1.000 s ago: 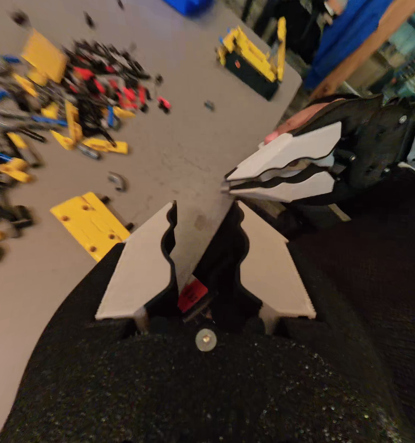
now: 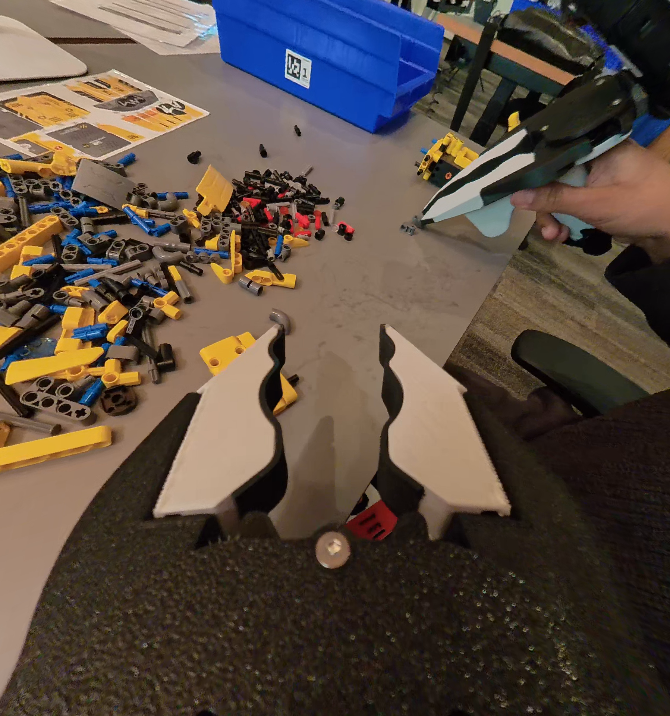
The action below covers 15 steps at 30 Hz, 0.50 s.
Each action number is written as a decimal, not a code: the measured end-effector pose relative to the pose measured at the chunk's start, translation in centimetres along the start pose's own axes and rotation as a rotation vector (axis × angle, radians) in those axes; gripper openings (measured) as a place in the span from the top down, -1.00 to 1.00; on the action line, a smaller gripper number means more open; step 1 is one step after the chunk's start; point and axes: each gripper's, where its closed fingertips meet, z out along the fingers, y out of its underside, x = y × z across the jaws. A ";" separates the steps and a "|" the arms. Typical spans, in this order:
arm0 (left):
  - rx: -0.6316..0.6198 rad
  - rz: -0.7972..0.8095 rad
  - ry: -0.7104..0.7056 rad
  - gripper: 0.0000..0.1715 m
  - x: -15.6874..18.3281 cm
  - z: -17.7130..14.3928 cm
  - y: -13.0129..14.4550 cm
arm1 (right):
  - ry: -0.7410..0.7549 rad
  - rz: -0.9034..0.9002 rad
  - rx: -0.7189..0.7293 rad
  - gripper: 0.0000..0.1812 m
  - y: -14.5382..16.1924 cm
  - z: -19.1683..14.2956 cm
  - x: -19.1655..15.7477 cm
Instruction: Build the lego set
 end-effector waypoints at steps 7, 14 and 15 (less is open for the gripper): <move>0.016 0.016 -0.057 0.44 -1.3 -0.3 0.0 | 0.044 0.014 0.337 0.81 -3.2 -3.4 1.7; 0.015 0.008 -0.103 0.44 -3.3 -0.7 0.0 | 0.036 -0.057 0.590 0.81 -4.6 -4.0 0.0; 0.018 -0.001 -0.098 0.44 -3.5 -0.7 0.0 | 0.037 -0.070 0.595 0.81 -4.7 -3.7 -0.1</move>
